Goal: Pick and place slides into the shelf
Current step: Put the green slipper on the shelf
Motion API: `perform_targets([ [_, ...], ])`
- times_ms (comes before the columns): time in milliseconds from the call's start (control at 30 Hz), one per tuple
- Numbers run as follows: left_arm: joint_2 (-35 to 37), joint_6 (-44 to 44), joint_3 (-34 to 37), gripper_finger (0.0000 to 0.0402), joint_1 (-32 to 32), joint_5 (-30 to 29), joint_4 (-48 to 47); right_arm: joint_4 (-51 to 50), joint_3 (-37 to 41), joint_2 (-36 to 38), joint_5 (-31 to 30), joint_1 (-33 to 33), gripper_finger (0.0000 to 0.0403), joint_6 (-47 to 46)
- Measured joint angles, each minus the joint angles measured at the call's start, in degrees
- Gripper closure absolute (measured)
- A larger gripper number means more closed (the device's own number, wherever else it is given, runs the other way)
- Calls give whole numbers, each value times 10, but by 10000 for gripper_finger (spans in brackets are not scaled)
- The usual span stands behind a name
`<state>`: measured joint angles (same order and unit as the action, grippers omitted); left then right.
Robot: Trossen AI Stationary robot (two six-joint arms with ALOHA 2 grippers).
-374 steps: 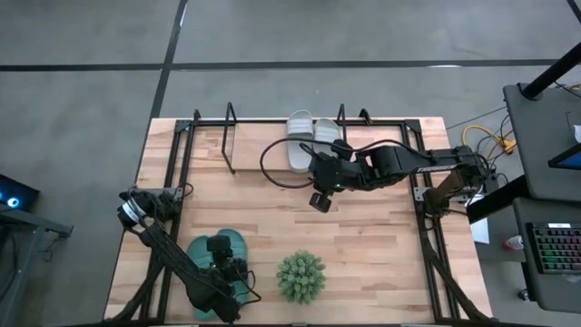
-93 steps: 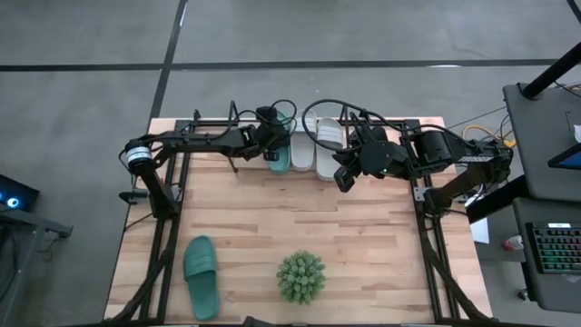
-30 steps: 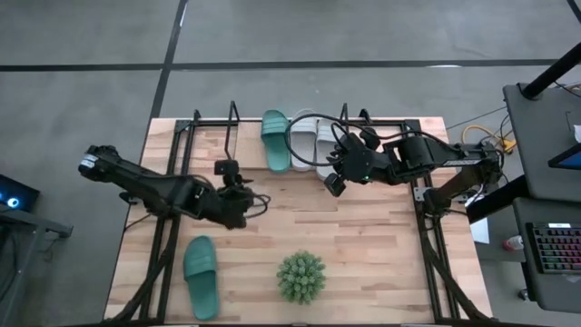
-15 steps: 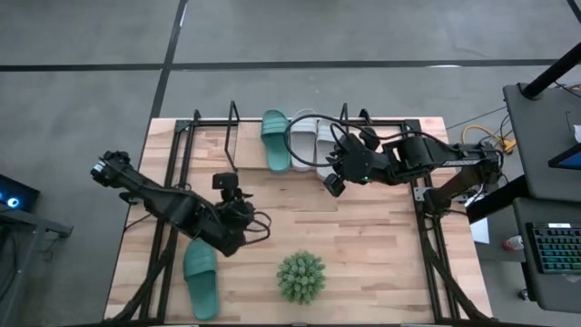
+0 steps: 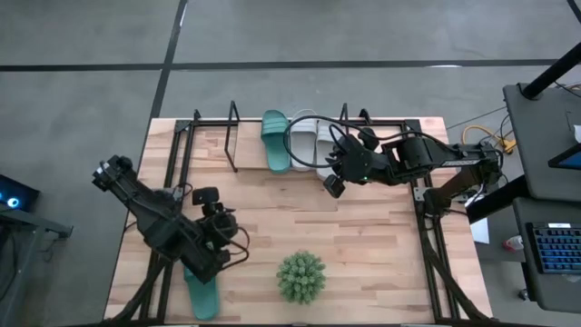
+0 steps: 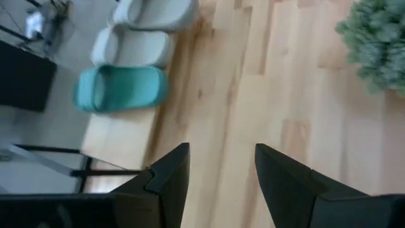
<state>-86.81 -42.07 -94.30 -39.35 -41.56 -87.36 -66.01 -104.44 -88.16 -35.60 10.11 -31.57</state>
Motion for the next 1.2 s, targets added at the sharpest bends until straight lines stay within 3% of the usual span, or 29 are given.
perform_targets([
  [333, -2, -127, 5, 237, -58, 51, -28, 3, 0, 0, 13, 0, 339, 6],
  [833, -3, -241, 25, 237, -144, 162, -27, 12, 7, 0, 13, 0, 339, 8],
  [1200, -62, -298, 22, 237, -193, 217, 11, 49, 37, 0, 15, 0, 339, 6],
])
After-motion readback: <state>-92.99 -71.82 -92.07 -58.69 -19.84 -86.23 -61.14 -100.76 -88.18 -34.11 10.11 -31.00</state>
